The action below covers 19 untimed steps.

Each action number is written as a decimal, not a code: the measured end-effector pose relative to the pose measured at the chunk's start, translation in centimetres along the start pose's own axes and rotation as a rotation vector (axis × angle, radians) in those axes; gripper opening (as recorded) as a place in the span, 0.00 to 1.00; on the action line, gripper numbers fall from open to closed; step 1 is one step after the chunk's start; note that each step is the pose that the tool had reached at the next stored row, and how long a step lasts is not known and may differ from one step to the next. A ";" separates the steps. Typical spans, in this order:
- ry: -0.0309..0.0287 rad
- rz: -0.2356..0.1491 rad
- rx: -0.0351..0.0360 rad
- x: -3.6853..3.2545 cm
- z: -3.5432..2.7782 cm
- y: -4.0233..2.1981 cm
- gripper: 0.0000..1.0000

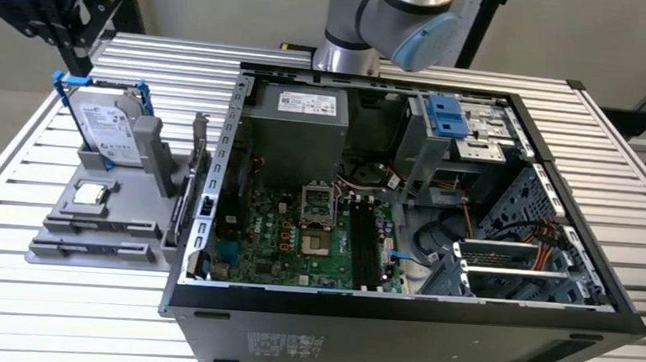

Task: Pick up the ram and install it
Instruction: 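Reach for the ram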

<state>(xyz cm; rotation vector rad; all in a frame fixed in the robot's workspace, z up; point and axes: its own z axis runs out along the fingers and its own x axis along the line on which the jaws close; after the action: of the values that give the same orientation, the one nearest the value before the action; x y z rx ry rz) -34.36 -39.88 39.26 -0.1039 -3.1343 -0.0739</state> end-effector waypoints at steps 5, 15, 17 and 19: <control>0.0010 -0.022 0.0001 0.60 0.00 -0.04 0.00; 0.0017 -0.036 0.0002 0.91 0.00 -0.07 0.00; 0.0017 -0.036 0.0002 0.92 0.00 -0.19 0.00; 0.0018 -0.036 0.0003 0.89 -0.02 -0.45 0.00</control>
<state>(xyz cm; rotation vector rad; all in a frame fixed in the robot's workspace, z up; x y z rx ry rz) -35.28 -40.27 39.26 -0.0469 -3.1347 -0.0737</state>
